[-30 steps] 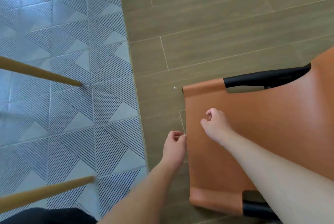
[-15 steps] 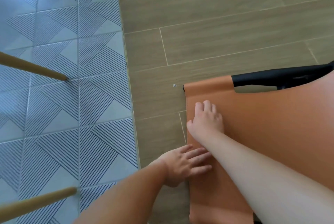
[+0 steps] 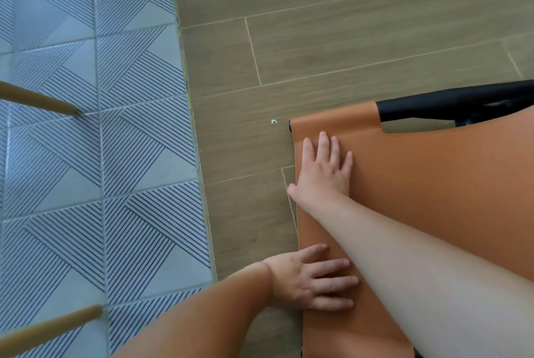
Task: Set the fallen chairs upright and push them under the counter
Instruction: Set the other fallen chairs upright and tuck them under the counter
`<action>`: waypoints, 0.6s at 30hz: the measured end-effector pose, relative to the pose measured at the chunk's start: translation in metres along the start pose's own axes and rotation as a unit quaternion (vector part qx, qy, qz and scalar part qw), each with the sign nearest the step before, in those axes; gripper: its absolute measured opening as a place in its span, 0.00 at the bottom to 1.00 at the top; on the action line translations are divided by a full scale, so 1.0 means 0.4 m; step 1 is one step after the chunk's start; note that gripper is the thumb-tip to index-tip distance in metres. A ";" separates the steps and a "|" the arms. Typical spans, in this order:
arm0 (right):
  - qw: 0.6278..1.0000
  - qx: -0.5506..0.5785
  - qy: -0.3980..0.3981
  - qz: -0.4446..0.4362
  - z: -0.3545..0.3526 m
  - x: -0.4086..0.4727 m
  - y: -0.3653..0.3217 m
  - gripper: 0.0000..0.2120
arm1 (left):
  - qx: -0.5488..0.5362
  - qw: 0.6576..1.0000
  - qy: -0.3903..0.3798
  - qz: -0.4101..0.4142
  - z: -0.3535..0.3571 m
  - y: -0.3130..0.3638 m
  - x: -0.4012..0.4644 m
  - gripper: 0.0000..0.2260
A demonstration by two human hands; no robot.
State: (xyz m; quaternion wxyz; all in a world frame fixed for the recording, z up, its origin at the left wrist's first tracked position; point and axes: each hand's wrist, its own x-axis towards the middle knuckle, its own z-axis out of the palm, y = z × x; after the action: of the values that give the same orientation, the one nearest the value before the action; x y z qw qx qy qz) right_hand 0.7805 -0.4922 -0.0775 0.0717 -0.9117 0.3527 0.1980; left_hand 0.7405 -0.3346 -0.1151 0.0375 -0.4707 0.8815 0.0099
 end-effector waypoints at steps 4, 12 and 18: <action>1.000 0.001 0.005 -0.007 0.007 0.004 0.001 0.49 | -0.005 1.000 0.022 0.015 -0.007 -0.004 0.005 0.21; 0.998 -0.029 -0.017 -0.051 0.016 -0.001 0.037 0.58 | 0.018 0.999 0.043 0.004 -0.005 -0.002 -0.006 0.19; 0.999 -0.003 -0.023 -0.044 0.017 -0.001 0.019 0.55 | -0.014 0.998 0.058 -0.037 -0.003 -0.012 0.030 0.20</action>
State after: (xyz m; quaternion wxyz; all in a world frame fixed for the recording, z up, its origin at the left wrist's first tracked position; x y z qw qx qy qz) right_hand 0.7731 -0.4956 -0.0833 0.0861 -0.9218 0.3099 0.2162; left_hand 0.7376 -0.3473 -0.1146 -0.0199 -0.5035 0.8637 -0.0064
